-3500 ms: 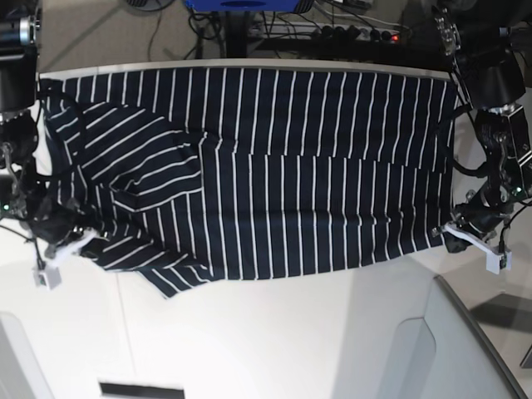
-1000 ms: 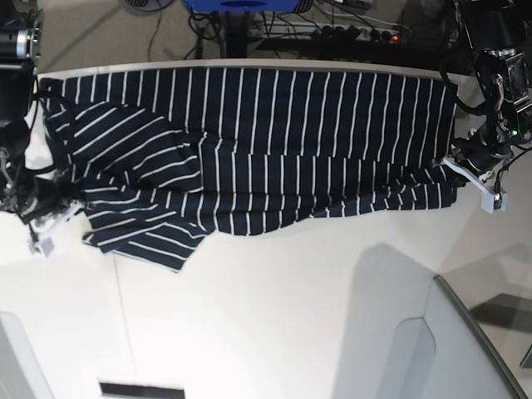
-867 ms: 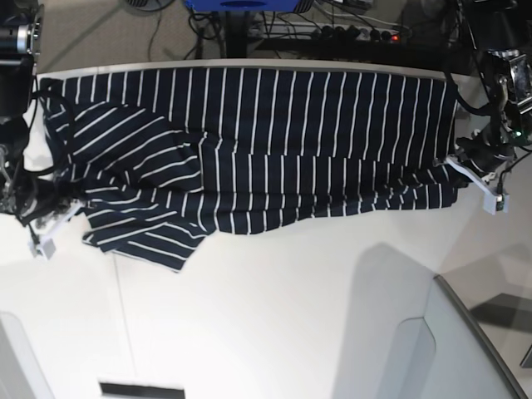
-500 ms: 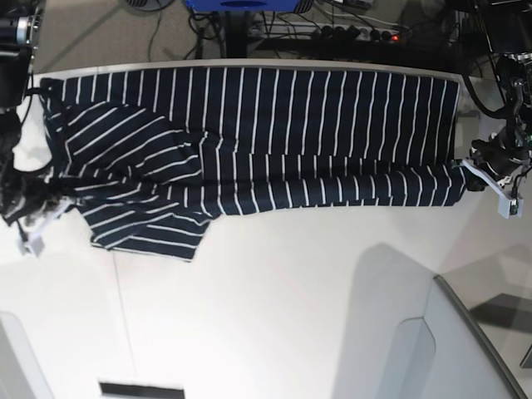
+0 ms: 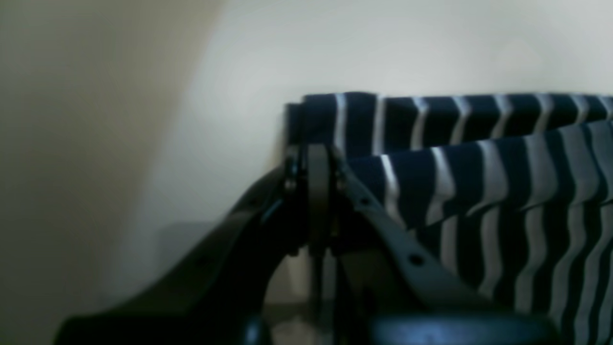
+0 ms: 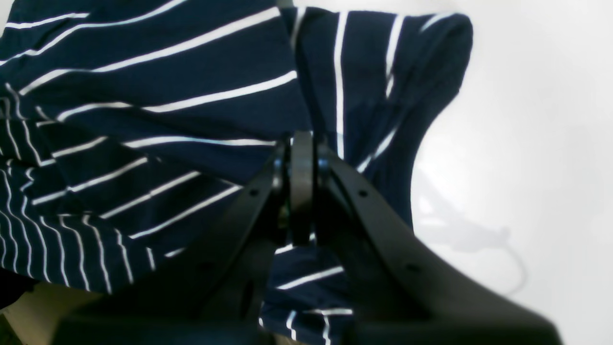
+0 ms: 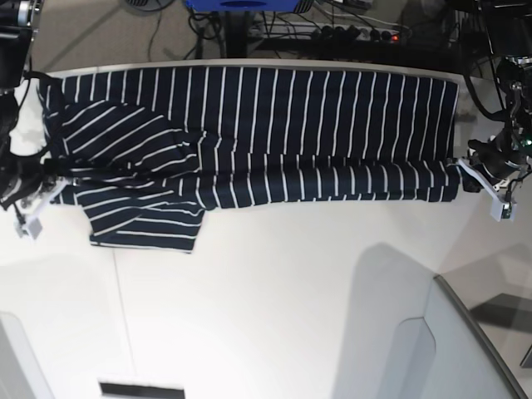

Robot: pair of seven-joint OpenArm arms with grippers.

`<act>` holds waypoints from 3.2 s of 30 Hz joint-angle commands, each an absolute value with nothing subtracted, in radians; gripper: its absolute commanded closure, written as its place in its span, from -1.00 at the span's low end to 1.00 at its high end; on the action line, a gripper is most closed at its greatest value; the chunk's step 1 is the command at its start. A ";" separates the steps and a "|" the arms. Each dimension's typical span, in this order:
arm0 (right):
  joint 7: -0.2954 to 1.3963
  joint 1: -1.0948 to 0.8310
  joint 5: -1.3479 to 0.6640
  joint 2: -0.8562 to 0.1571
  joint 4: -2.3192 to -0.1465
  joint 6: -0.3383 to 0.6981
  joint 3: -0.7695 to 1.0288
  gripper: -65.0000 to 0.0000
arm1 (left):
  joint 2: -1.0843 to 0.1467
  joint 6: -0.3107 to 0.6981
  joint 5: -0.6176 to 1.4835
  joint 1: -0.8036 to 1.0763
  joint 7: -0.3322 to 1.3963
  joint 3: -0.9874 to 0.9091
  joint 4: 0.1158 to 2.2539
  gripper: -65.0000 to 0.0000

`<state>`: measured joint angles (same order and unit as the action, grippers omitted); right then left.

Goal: Layout the t-shirt on the table in an organized manner, then fold the t-shirt properly
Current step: 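Fold the lower shirt half over with both grippers toward the collar edge, then hold the folded edge with both grippers and press it flat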

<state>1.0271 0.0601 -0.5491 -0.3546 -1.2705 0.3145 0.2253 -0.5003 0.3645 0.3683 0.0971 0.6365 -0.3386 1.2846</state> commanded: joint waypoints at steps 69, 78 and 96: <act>1.029 -0.041 -0.547 -0.372 -1.276 0.318 0.257 1.00 | -0.433 0.403 0.125 0.099 0.545 -0.275 1.210 1.00; 1.029 -0.035 -0.547 -0.372 -1.274 0.312 0.259 0.95 | -0.433 0.403 0.127 0.101 0.547 -0.275 1.204 1.00; 1.030 0.071 -0.547 -0.372 -1.400 0.315 0.340 -0.11 | -0.371 0.409 0.142 0.120 0.631 -0.558 1.474 -0.83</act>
